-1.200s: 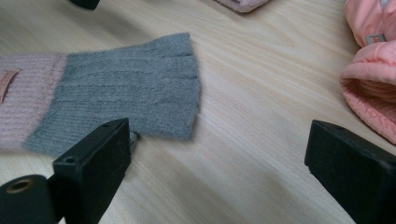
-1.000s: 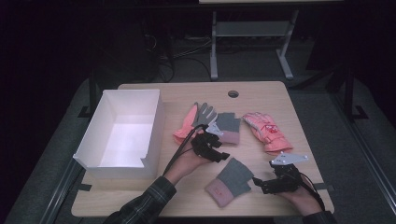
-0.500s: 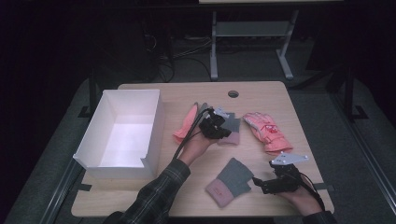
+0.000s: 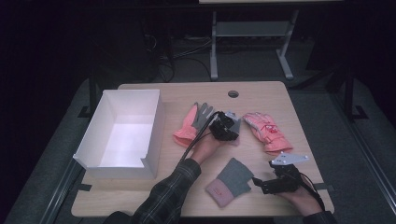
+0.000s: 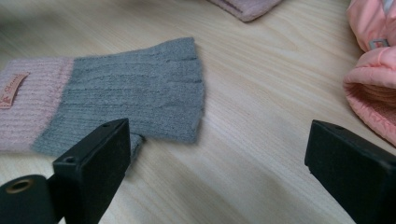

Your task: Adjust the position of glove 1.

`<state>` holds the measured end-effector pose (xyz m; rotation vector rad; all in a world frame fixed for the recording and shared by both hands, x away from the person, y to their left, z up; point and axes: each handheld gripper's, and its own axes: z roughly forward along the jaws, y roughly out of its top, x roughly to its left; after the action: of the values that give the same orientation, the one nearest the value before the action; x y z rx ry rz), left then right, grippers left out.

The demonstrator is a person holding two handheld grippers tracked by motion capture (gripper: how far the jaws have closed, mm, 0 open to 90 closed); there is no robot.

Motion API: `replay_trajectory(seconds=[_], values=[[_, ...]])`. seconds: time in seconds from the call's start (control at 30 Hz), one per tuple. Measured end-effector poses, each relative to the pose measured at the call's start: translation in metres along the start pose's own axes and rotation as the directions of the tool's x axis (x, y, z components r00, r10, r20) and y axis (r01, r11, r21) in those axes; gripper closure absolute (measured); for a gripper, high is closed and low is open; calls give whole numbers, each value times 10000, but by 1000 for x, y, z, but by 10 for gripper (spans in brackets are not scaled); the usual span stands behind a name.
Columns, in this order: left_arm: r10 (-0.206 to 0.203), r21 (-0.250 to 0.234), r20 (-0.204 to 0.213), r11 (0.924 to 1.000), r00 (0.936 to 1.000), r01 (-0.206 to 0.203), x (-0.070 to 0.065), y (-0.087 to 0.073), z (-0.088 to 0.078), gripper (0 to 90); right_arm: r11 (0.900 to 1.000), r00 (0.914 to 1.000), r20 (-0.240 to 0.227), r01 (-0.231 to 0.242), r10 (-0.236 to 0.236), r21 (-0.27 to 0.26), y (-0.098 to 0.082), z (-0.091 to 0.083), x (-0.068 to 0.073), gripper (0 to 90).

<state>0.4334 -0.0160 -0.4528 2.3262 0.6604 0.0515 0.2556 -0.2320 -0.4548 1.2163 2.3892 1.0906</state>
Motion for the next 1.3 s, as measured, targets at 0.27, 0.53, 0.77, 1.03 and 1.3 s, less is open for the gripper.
replay_trajectory(seconds=[0.27,0.53,0.77,1.03,1.3], values=[[10,6,87,10000,10000,-10,-4,-18,-15,897,10000,10000,24,-8,8,49,0,1,1,66],[72,202,159,9998,9998,-75,-5,-33,-30,897,10000,10000,52,-7,7,97,1,2,2,66],[134,16,-6,9999,9999,-134,-3,-32,-36,895,9999,10000,62,18,-19,99,1,3,2,66],[148,-263,-626,9995,9979,-165,5,-9,-39,702,9999,10000,42,-11,10,109,1,2,1,66],[216,251,-996,9995,9948,-192,13,-2,-19,582,10000,10000,33,-12,11,80,0,1,0,66]])
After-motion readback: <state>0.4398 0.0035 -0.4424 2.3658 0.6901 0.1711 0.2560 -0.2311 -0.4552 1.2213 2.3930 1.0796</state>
